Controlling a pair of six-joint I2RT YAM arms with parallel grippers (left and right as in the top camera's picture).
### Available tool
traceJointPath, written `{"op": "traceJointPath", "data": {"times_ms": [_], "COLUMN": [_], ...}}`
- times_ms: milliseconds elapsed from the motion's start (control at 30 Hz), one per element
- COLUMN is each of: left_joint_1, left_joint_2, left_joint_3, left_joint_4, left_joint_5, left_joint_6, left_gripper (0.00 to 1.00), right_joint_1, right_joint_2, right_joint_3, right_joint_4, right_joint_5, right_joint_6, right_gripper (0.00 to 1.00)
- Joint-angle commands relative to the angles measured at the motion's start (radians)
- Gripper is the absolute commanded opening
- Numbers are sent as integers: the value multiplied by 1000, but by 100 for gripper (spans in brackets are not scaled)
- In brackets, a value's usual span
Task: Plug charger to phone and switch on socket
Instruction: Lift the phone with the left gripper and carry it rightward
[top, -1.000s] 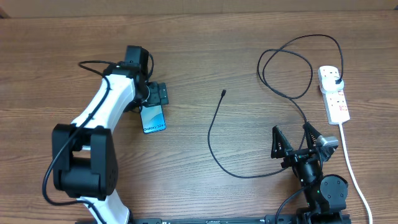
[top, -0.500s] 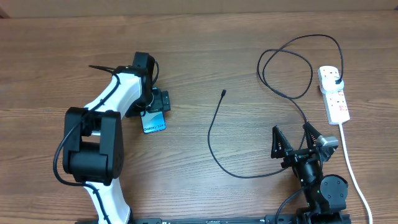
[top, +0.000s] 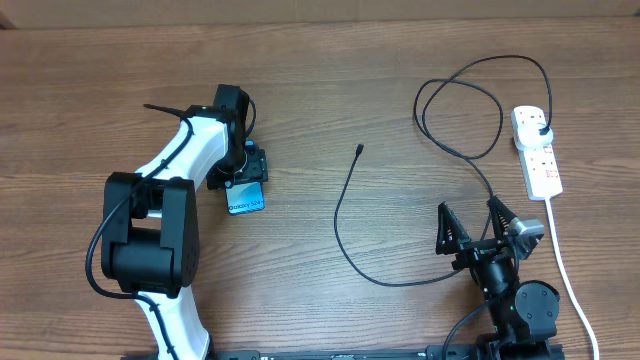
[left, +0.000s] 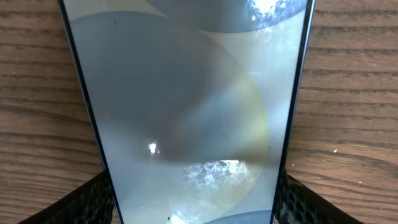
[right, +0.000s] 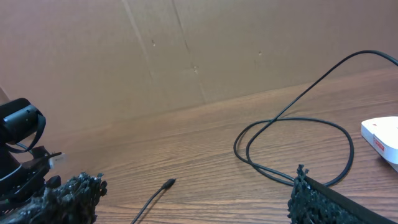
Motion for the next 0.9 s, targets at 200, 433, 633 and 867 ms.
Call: {"op": "traceJointPath", "data": {"times_ms": [200, 433, 633, 867], "left_joint_1": [-16, -44, -82, -138], "left_joint_2": [23, 23, 23, 23], "left_joint_3": [9, 9, 9, 9], "left_joint_4": [-5, -40, -74, -85], "left_joint_5": [81, 120, 129, 129], "left_joint_6": [-2, -2, -3, -3], "left_gripper": [71, 68, 67, 68], "right_joint_1": [7, 7, 7, 7], "right_joint_2": [-8, -8, -8, -8], "right_joint_3": [-10, -10, -10, -10], "right_joint_4": [4, 4, 4, 4], "right_joint_5": [7, 7, 7, 7], "right_joint_6": [-1, -1, -1, -1], "right_gripper": [100, 100, 100, 100]}}
